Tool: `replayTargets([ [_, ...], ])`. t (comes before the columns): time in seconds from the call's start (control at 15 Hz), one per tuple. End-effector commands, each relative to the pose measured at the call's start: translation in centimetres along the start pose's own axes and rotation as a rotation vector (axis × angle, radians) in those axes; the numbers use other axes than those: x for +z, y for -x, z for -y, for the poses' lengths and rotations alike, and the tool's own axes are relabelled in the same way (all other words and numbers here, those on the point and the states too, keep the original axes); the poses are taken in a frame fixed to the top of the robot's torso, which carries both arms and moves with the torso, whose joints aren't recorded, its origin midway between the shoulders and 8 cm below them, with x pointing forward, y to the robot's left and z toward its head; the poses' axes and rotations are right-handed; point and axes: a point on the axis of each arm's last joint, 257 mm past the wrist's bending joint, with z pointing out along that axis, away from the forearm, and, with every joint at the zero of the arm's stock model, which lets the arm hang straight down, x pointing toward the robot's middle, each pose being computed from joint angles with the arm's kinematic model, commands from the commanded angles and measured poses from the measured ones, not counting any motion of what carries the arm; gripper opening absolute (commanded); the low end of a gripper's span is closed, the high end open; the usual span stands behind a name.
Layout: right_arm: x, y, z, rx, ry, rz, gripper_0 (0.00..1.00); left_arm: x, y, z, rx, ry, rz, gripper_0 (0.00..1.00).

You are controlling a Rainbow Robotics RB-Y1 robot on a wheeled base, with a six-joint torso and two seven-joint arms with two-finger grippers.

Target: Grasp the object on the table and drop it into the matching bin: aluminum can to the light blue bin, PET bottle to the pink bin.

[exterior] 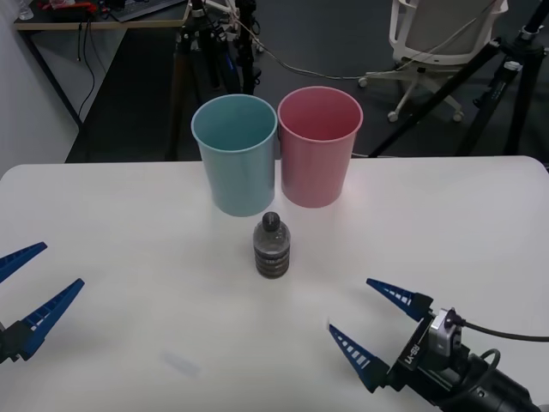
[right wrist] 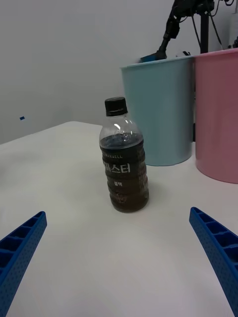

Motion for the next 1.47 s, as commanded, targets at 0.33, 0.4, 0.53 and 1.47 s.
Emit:
replayTargets([
  [0.33, 2.6, -1.1, -1.1, -0.004, -0.052, -0.008, 1.00, 0.0, 0.0, 0.0, 0.000, 0.000, 0.000, 1.00],
  [0.4, 3.1, -1.1, -1.1, -0.006, -0.064, -0.005, 1.00, 0.0, 0.0, 0.0, 0.000, 0.000, 0.000, 1.00],
  [0.53, 4.2, -1.0, -1.3, -0.003, -0.081, 0.005, 1.00, 0.0, 0.0, 0.0, 0.000, 0.000, 0.000, 1.00],
  [1.47, 8.7, -1.8, -1.1, -0.017, -0.202, -0.035, 1.00, 0.0, 0.0, 0.0, 0.000, 0.000, 0.000, 1.00],
])
